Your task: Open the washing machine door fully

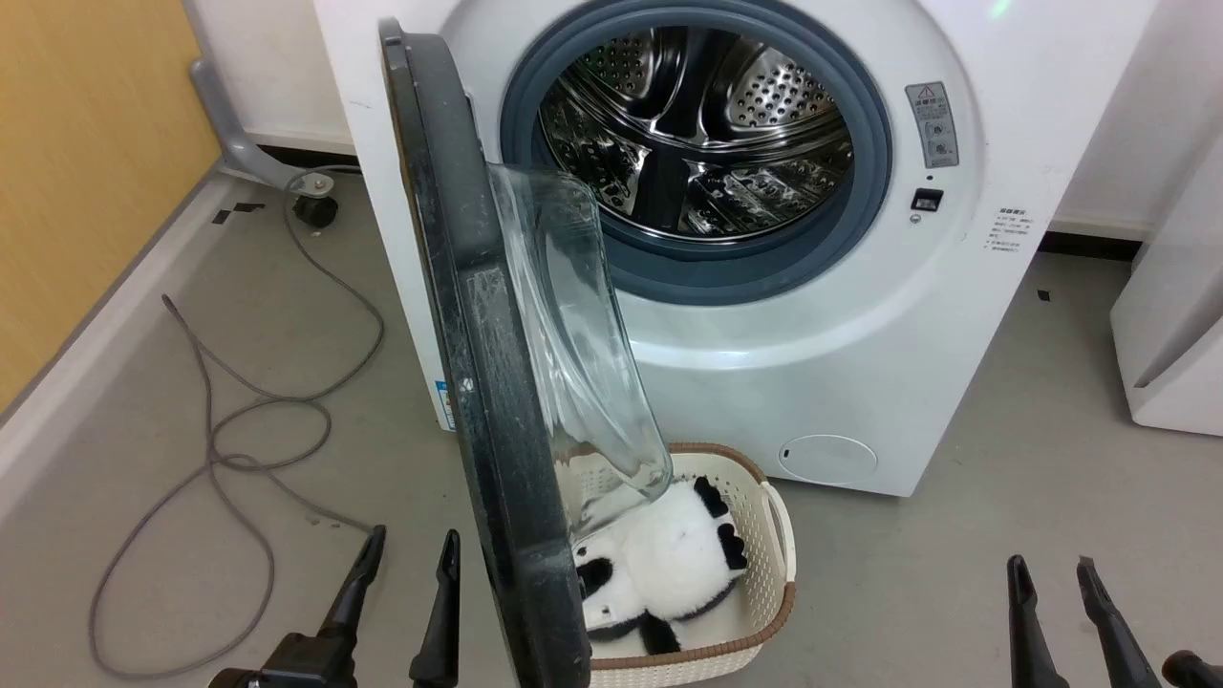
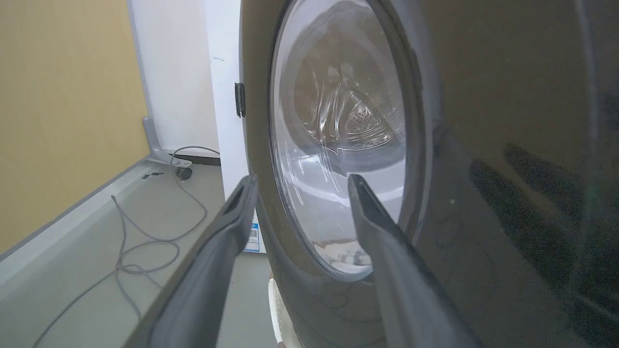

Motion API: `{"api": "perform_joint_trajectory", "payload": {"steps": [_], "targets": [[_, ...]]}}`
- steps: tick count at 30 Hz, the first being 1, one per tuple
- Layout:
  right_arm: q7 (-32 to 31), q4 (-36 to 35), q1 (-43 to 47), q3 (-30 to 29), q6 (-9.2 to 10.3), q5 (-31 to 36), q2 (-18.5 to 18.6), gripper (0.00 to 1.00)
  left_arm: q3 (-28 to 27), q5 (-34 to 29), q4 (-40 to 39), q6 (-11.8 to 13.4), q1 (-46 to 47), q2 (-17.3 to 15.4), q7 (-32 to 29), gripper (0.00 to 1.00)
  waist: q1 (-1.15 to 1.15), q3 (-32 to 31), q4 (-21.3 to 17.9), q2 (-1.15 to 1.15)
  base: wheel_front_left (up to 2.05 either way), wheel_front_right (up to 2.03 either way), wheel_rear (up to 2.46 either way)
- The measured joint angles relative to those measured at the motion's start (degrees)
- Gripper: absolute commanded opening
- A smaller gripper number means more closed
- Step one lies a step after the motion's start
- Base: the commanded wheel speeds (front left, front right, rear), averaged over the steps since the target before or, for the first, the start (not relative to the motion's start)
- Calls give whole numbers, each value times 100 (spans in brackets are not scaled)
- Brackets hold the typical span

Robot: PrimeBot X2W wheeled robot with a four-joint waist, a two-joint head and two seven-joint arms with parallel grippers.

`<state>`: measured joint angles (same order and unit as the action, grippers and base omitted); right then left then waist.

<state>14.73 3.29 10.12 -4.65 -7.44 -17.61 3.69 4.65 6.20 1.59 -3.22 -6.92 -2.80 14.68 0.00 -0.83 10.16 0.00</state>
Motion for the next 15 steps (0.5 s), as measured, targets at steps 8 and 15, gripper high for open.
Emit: {"api": "perform_joint_trajectory", "payload": {"steps": [8,15], "targets": [[1,75,-4,-25,0,0,-19,100,-229,185,-586,10,5,-1,1,0,0,23,-18,0,0,0,0],[1,96,-6,-47,0,-1,-30,100,-492,392,-1766,156,371,0,3,0,0,32,21,0,0,0,0]]}}
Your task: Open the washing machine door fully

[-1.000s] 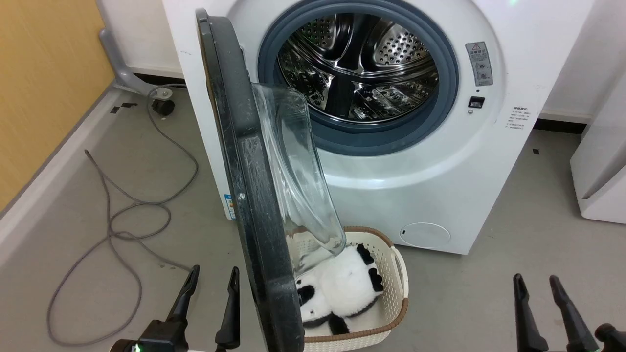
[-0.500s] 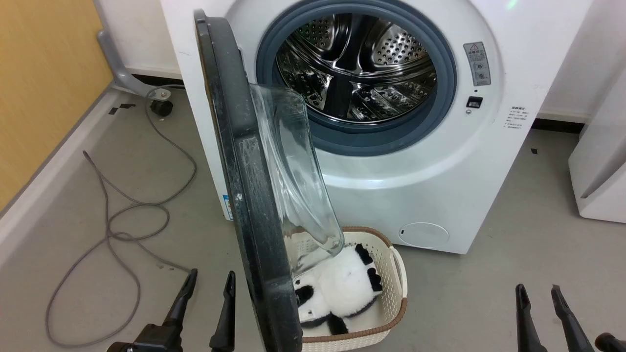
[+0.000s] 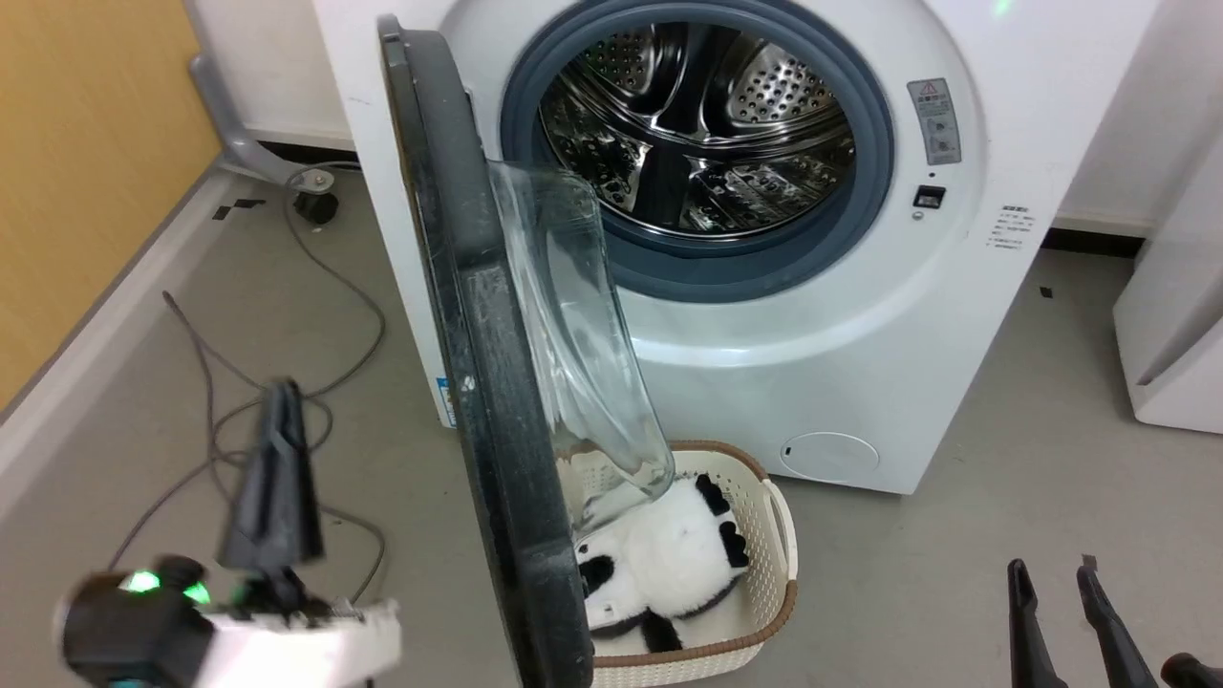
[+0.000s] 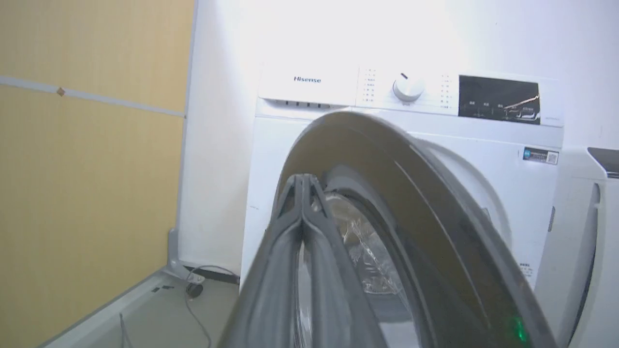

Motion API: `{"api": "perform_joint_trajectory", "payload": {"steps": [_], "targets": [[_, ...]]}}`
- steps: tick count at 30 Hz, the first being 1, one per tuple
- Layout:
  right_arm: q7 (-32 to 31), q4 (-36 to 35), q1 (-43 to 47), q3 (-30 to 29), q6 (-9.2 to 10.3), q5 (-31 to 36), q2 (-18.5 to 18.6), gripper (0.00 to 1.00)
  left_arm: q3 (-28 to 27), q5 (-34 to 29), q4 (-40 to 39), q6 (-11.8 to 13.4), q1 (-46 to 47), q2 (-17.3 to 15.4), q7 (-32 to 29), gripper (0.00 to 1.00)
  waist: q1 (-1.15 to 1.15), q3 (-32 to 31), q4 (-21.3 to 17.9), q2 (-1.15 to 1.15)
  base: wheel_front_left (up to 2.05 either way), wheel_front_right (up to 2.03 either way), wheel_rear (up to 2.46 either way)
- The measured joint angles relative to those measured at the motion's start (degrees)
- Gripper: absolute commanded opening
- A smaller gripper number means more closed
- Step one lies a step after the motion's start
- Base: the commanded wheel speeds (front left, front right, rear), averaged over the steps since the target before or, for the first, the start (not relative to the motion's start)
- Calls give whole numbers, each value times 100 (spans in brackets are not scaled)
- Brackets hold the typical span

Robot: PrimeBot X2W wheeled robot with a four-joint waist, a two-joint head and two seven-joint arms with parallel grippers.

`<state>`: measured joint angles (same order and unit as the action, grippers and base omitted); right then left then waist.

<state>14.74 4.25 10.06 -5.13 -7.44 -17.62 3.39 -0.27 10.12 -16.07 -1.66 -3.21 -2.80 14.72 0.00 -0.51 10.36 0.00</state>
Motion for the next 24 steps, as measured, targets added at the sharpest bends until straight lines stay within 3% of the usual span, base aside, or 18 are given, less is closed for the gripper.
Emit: {"api": "perform_joint_trajectory", "payload": {"steps": [12,24], "targets": [[0,104,-7,57,0,-20,-11,100,219,70,-1043,226,799,-1,3,0,0,-33,-26,0,0,0,0],[0,114,-8,36,0,-113,-18,100,1347,-55,-779,9,659,2,2,0,0,-23,-45,0,0,0,0]]}}
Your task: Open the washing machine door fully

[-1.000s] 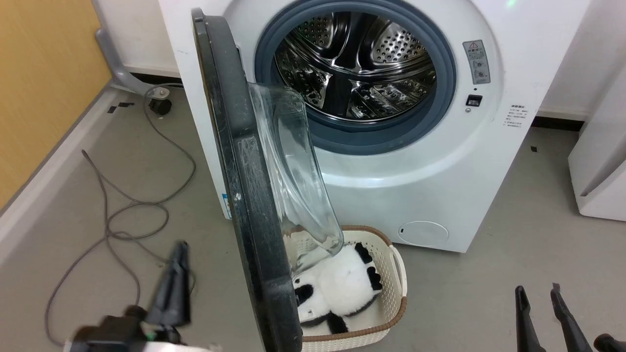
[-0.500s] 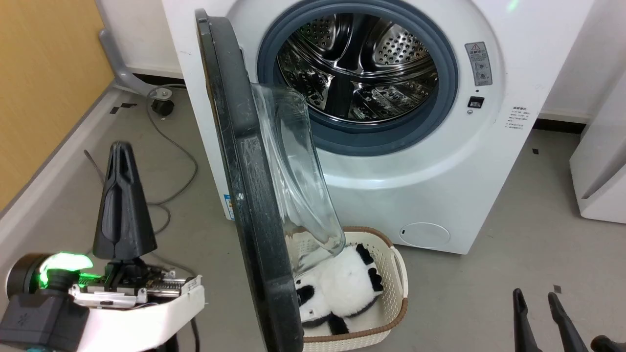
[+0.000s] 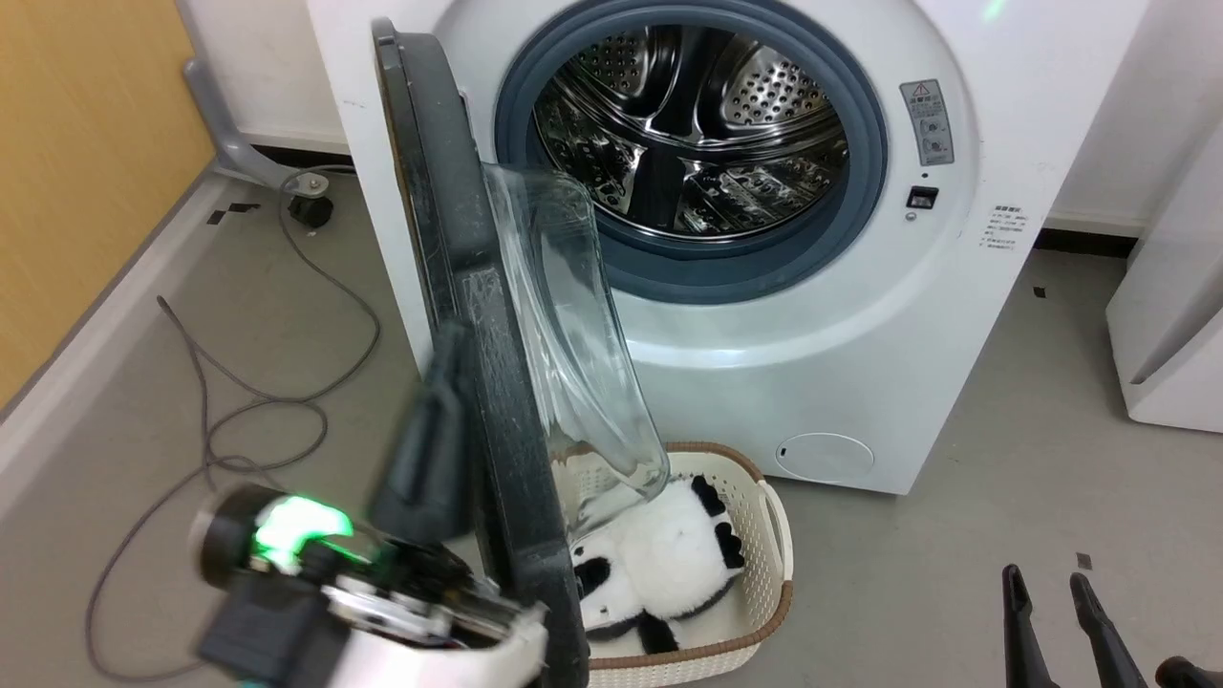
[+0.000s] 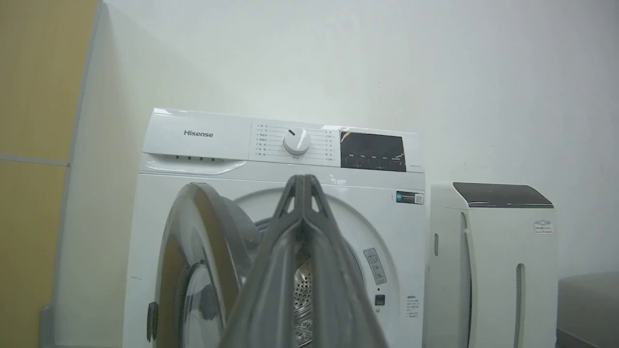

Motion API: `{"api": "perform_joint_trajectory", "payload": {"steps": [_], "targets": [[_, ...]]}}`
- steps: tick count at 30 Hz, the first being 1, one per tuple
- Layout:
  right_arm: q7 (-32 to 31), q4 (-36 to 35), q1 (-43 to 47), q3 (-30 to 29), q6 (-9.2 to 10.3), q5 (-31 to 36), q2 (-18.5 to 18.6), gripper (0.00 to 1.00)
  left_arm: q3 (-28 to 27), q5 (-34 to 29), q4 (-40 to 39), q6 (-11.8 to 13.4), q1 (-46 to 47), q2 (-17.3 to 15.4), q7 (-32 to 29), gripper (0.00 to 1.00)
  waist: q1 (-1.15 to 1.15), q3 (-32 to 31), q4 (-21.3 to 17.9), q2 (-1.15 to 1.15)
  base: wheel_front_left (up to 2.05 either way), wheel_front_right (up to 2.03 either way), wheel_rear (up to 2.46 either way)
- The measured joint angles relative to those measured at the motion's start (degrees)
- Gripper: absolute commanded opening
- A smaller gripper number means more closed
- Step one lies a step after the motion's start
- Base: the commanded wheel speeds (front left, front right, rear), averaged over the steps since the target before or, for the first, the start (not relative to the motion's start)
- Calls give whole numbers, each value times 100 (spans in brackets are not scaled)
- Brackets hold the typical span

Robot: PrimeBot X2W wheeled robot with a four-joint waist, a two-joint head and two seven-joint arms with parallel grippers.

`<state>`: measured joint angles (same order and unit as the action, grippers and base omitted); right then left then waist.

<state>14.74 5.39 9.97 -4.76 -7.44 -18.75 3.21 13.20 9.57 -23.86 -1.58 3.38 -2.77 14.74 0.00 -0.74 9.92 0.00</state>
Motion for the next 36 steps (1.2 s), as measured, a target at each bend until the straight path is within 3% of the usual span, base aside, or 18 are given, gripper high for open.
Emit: {"api": "perform_joint_trajectory", "payload": {"steps": [15,22,36], "targets": [[0,63,-7,-23,0,-52,-4,100,1154,16,794,-175,-720,-20,-439,0,0,-2,101,0,0,0,0],[0,73,-10,-11,0,-97,-5,100,1176,2,1497,-31,-843,-87,-956,0,0,-11,163,0,0,0,0],[1,105,-10,55,0,-130,-8,100,968,30,1741,166,-840,-181,-964,0,0,8,465,0,0,0,0]]}}
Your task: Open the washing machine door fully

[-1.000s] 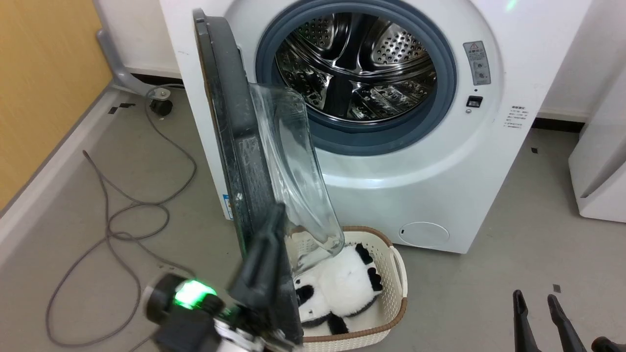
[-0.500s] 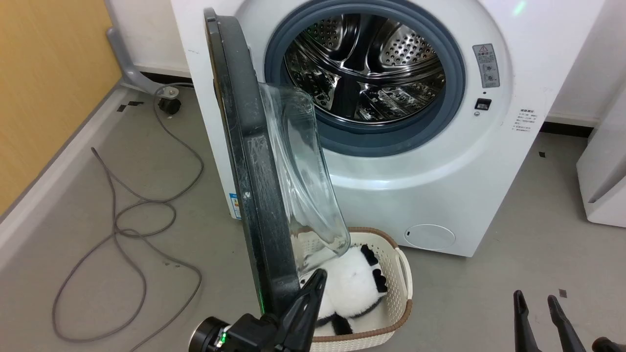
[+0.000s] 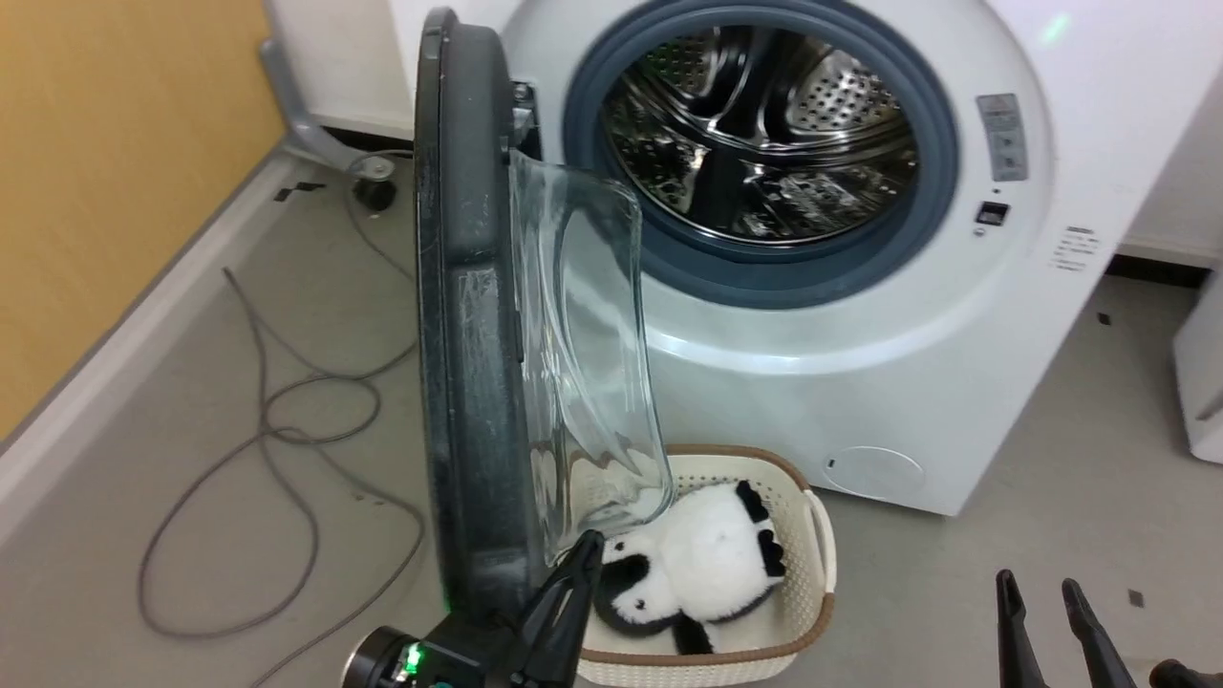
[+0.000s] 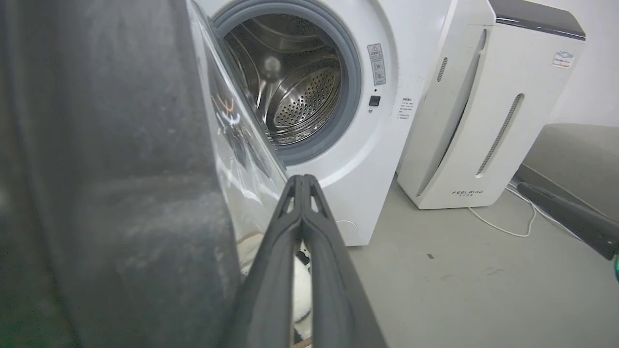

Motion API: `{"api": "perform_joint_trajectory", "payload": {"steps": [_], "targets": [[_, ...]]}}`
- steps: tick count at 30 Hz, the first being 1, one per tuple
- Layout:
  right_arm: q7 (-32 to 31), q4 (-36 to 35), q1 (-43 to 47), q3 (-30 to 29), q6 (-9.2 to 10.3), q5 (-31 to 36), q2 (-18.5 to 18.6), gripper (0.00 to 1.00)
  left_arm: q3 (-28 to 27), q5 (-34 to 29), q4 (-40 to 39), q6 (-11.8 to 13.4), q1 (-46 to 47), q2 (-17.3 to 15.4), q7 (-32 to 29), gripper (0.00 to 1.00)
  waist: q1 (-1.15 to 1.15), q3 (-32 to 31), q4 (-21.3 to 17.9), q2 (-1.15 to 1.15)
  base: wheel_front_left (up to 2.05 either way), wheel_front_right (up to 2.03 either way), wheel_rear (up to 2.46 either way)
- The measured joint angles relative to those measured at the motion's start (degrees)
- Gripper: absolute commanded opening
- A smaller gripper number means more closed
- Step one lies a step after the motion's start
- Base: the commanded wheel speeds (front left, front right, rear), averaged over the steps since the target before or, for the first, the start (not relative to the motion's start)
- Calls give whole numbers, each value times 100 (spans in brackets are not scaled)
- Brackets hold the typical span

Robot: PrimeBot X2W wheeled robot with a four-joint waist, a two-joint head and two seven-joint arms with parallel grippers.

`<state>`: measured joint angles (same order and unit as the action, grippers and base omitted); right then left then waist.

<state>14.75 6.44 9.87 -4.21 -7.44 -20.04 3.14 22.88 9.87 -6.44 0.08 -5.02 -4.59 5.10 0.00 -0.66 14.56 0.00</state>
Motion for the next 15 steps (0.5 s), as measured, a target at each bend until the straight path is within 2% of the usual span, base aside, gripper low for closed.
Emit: {"api": "perform_joint_trajectory", "payload": {"steps": [15], "targets": [[0,-7,-7,319,0,-73,-7,100,-369,179,202,152,16,-193,160,0,0,-24,792,0,0,0,0]]}}
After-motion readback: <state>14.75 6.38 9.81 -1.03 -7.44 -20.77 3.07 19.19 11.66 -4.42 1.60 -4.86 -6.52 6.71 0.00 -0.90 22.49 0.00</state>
